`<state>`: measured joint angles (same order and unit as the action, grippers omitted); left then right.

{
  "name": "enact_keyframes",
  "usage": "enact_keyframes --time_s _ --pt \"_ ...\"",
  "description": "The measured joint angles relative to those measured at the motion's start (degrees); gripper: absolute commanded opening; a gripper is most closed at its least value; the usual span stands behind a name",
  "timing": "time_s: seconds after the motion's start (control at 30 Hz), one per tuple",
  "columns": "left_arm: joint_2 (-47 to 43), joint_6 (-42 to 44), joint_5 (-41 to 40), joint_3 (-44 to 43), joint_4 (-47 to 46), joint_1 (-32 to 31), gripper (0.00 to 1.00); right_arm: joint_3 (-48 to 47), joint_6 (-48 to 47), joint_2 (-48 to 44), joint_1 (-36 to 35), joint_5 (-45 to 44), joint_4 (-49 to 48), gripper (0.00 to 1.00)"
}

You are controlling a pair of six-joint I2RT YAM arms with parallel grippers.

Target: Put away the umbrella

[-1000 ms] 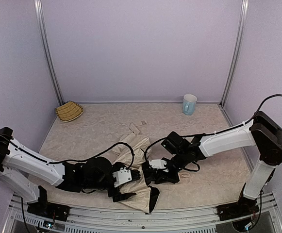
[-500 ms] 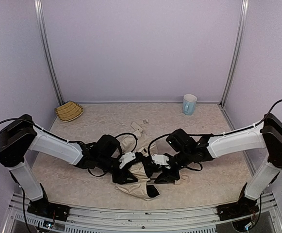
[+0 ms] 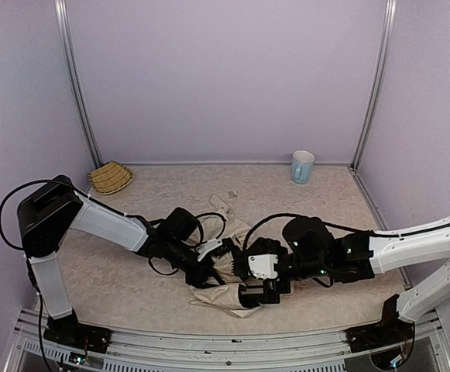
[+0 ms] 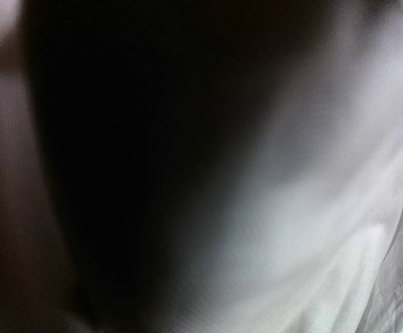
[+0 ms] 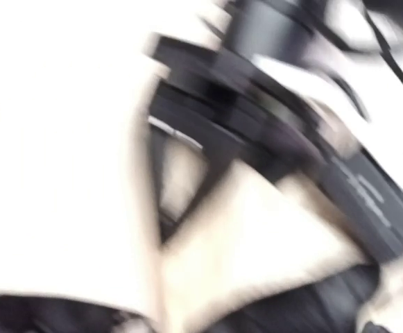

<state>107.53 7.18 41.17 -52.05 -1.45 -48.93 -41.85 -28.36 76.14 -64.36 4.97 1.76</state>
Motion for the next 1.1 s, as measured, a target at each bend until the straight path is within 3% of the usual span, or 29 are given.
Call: enact_keyframes --time_s 0.2,0.33,0.37,0.47,0.67,0.93,1.1 --pt "1.1 -0.4 1.9 -1.1 1.1 0.2 0.34 2.4 -5.7 4.0 -7.8 -2.8 -7.7 1.0" --pt "1.7 -0.5 3.0 -1.7 1.8 0.5 0.34 1.5 -9.0 11.0 -8.0 -3.8 -9.7 0.89" --pt "1.8 -0.5 3.2 -1.8 1.9 0.6 0.34 1.1 -9.6 12.3 -8.0 -3.9 -9.7 0.81" --pt "2.2 -0.5 3.8 -2.2 2.4 0.9 0.34 -0.8 -11.0 15.6 -8.0 -4.2 -8.9 0.37" --pt "2.8 0.2 5.0 -3.0 3.6 1.0 0.39 -1.1 -9.7 15.2 -6.9 -3.6 -9.9 0.03" --pt "4.0 2.8 7.1 -5.2 5.6 0.8 0.4 -1.7 -3.4 14.2 0.8 3.5 -11.0 0.0" --pt "5.9 4.6 7.9 -7.4 7.0 0.8 0.42 -4.1 2.1 18.5 5.8 9.7 -10.8 0.0"
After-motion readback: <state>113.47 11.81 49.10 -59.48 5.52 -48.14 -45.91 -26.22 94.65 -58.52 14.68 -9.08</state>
